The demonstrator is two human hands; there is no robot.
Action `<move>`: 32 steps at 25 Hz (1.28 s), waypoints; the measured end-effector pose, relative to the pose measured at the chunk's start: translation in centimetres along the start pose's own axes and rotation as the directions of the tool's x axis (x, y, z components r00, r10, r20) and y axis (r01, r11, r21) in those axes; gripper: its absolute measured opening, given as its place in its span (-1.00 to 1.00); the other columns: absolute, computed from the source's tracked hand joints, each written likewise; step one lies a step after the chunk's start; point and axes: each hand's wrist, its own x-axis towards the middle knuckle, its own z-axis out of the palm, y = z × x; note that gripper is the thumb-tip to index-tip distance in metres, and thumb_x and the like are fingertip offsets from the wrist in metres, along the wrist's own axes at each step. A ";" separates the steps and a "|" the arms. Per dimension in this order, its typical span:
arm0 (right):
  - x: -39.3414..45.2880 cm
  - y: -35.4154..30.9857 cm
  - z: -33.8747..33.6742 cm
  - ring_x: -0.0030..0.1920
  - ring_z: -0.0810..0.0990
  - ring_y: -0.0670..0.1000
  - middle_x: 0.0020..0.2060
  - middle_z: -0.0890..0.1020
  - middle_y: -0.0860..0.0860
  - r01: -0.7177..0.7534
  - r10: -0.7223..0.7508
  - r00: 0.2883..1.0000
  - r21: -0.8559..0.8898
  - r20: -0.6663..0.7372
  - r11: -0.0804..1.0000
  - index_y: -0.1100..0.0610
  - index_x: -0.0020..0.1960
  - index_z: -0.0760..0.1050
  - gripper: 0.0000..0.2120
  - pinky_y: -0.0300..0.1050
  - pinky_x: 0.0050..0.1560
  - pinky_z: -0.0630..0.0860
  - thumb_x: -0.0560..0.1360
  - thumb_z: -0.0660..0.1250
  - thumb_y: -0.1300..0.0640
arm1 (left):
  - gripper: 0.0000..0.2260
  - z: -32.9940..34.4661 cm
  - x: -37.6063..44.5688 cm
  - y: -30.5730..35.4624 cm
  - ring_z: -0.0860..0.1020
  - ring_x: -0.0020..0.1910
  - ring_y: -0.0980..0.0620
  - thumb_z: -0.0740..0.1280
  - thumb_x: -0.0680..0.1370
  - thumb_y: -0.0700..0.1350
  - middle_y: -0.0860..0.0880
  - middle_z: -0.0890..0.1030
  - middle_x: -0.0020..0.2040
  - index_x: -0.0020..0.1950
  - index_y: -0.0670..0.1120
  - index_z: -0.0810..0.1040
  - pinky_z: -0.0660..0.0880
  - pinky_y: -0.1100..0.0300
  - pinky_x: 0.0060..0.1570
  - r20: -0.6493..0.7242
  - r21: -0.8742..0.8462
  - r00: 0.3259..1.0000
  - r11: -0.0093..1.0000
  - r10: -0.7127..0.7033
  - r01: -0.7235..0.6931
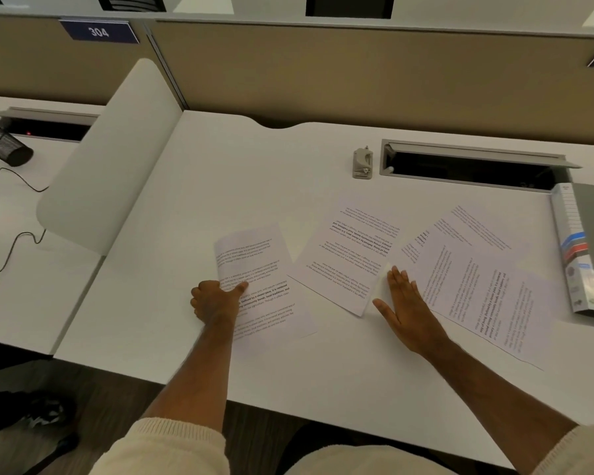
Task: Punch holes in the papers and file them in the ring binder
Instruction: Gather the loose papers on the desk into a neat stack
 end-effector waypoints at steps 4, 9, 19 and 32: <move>0.2 -0.9 -0.1 0.59 -0.29 -0.08 0.60 -0.22 -0.04 0.002 -0.002 1.000 0.004 -0.003 1.000 0.13 0.62 -0.24 -0.07 -0.11 0.57 -0.25 0.50 -0.25 -0.49 | -0.43 -0.6 0.1 0.3 0.50 0.26 -0.27 0.60 0.38 0.17 -0.21 0.54 0.25 0.24 -0.12 0.59 0.48 -0.17 0.23 0.049 -0.005 0.998 1.000 -0.026 0.026; 0.4 -1.7 -0.3 0.58 -0.29 -0.09 0.61 -0.20 -0.03 0.001 -0.001 1.000 0.016 -0.012 1.000 0.13 0.63 -0.22 -0.09 -0.20 0.52 -0.31 0.51 -0.24 -0.47 | -0.58 -1.6 0.1 0.0 0.59 -0.07 -0.15 0.59 0.44 -0.05 -0.08 0.63 0.02 0.08 -0.08 0.40 0.55 -0.18 0.19 0.080 -0.170 0.996 0.985 -0.024 0.037; 0.3 -3.1 -0.8 0.56 -0.30 -0.15 0.58 -0.20 -0.11 0.014 -0.010 0.999 0.071 -0.049 0.997 0.09 0.63 -0.19 -0.20 -0.31 0.46 -0.35 0.58 -0.11 -0.37 | -0.86 -7.9 -1.3 4.7 0.61 -0.12 -0.06 0.42 0.59 -0.15 -0.07 0.67 0.03 0.13 -0.13 0.60 0.46 0.24 -0.30 -0.031 -0.235 0.965 0.936 0.262 -0.262; 0.1 -4.2 -5.6 0.56 0.17 -0.07 0.57 0.22 -0.10 -0.095 0.197 0.974 0.590 -0.110 0.802 -0.01 0.60 0.14 -0.32 -0.08 0.48 0.13 0.58 0.25 -0.23 | -0.70 -5.5 -8.8 14.9 0.73 0.00 -0.02 0.54 0.50 -0.19 -0.03 0.73 0.08 0.20 -0.10 0.60 0.67 0.03 0.03 0.196 -0.658 0.840 0.703 0.506 -0.270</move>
